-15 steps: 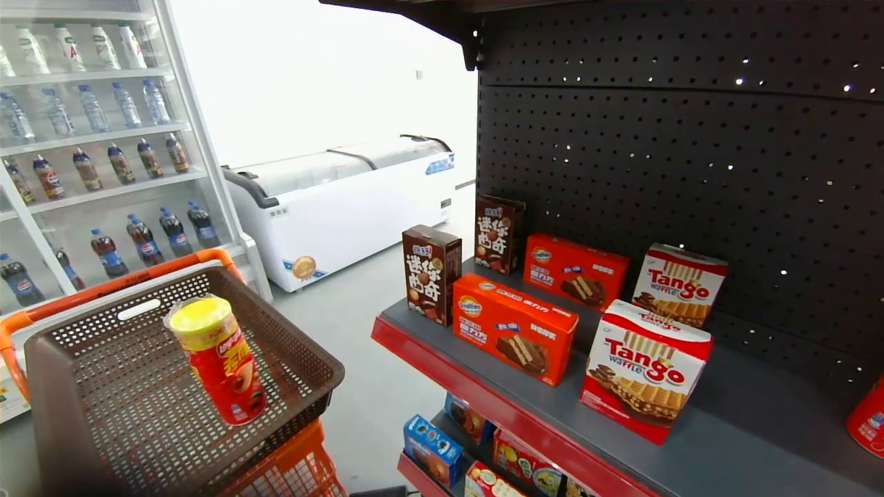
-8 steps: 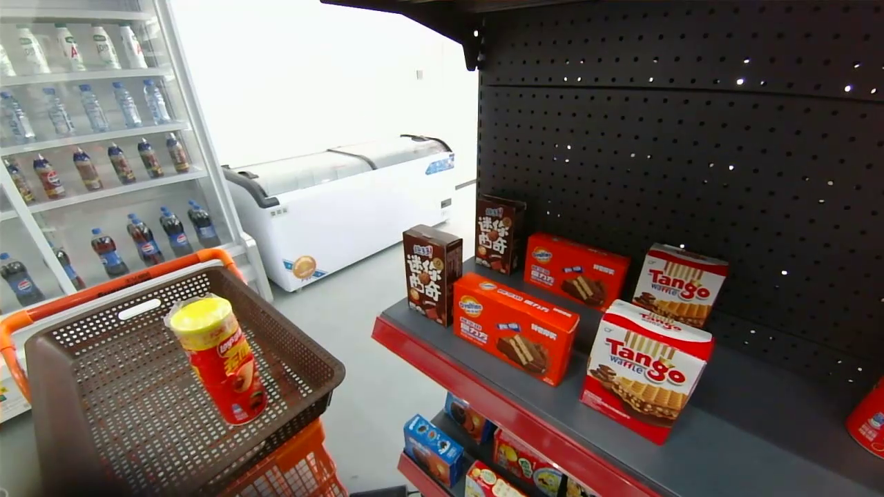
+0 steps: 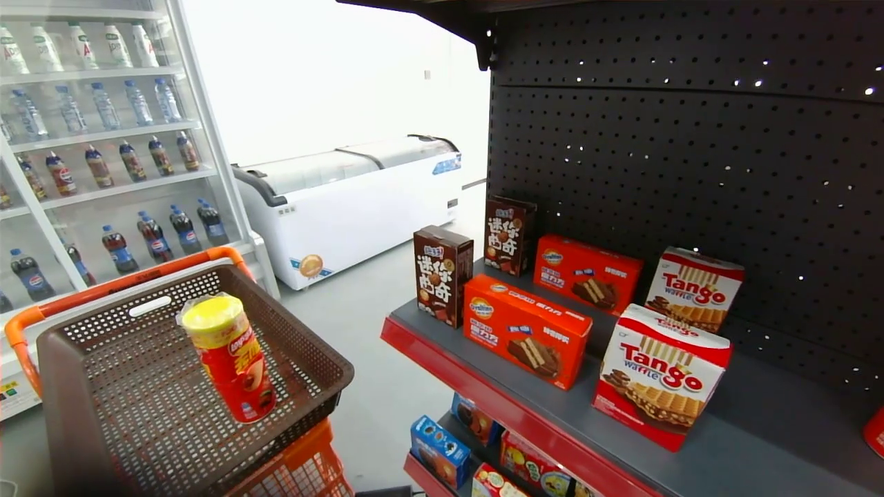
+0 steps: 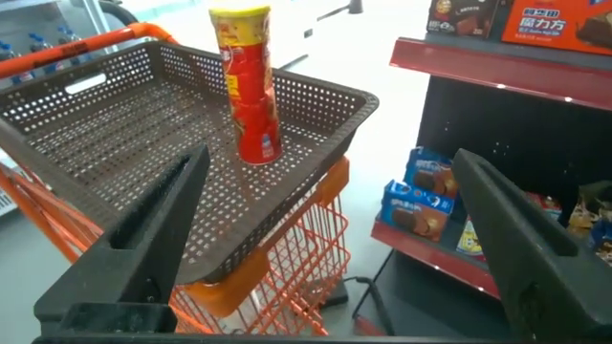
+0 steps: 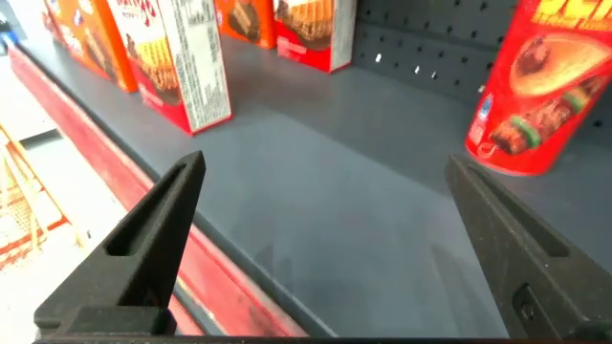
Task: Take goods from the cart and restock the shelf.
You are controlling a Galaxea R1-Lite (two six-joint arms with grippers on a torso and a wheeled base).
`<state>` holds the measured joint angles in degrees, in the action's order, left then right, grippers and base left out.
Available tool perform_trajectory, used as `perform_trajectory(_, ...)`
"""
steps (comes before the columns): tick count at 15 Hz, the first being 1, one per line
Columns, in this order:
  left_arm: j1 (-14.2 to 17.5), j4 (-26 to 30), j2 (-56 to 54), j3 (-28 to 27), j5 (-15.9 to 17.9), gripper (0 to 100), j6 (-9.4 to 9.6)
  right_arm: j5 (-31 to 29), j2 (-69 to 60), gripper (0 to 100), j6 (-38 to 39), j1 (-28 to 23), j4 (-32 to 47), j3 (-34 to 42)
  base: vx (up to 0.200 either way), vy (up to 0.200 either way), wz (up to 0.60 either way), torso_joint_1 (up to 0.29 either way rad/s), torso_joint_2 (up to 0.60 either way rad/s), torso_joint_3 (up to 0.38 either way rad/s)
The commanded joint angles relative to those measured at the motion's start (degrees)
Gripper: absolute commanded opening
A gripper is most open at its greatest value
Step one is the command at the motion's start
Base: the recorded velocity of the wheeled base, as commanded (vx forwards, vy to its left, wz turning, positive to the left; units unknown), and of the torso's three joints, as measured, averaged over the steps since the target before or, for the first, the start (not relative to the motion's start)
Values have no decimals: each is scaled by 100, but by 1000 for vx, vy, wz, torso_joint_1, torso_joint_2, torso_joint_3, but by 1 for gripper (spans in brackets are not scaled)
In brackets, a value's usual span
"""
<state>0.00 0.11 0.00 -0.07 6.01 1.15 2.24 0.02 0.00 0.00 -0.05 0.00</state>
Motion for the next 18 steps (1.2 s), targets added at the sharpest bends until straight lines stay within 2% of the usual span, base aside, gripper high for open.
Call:
perform_trajectory(1, 9, -2, 0, 7, 5, 100, 8, 4, -2, 100, 0, 9, 5, 0, 0, 0, 0, 0, 0, 0)
perform_trajectory(3, 9, -11, 0, 7, -82, 100, 17, -5, -2, 100, 0, 9, 14, 0, 0, 0, 0, 0, 0, 0)
perform_trajectory(4, 9, -29, 0, -283, -30, 100, 79, -5, -2, 100, 0, 9, 14, 0, 0, 0, 0, 0, 0, 0)
perform_trajectory(6, -53, 305, 1020, -1408, -12, 100, 184, -5, -2, 100, 0, 9, 5, 0, 0, 0, 0, 0, 0, 0)
perform_trajectory(9, 0, 341, 2953, -2612, -38, 100, 211, 4, -2, 100, 0, 9, 5, 0, 0, 0, 0, 0, 0, 0)
perform_trajectory(10, 26, 323, 3498, -2840, -153, 100, 263, 4, -2, 100, 0, 9, 5, 0, 0, 0, 0, 0, 0, 0)
perform_trajectory(12, 62, 253, 4342, -3060, -663, 100, 509, -5, -2, 100, 0, 9, 5, 0, 0, 0, 0, 0, 0, 0)
perform_trajectory(14, 97, -239, 5221, -3042, -1489, 100, 553, 4, -2, 100, 0, 9, 5, 0, 0, 0, 0, 0, 0, 0)
perform_trajectory(15, 105, -292, 5282, -3042, -1533, 100, 545, 4, -2, 100, 0, 9, 14, 0, 0, 0, 0, 0, 0, 0)
perform_trajectory(16, 211, -740, 5933, -3078, -1761, 100, 492, 4, -2, 100, 0, 9, 5, 0, 0, 0, 0, 0, 0, 0)
perform_trajectory(17, 255, -828, 6135, -3113, -1744, 100, 465, 4, -2, 100, 0, 9, 5, 0, 0, 0, 0, 0, 0, 0)
perform_trajectory(18, 334, -1162, 6645, -3113, -1744, 100, 404, -5, -2, 100, 0, 9, 5, 0, 0, 0, 0, 0, 0, 0)
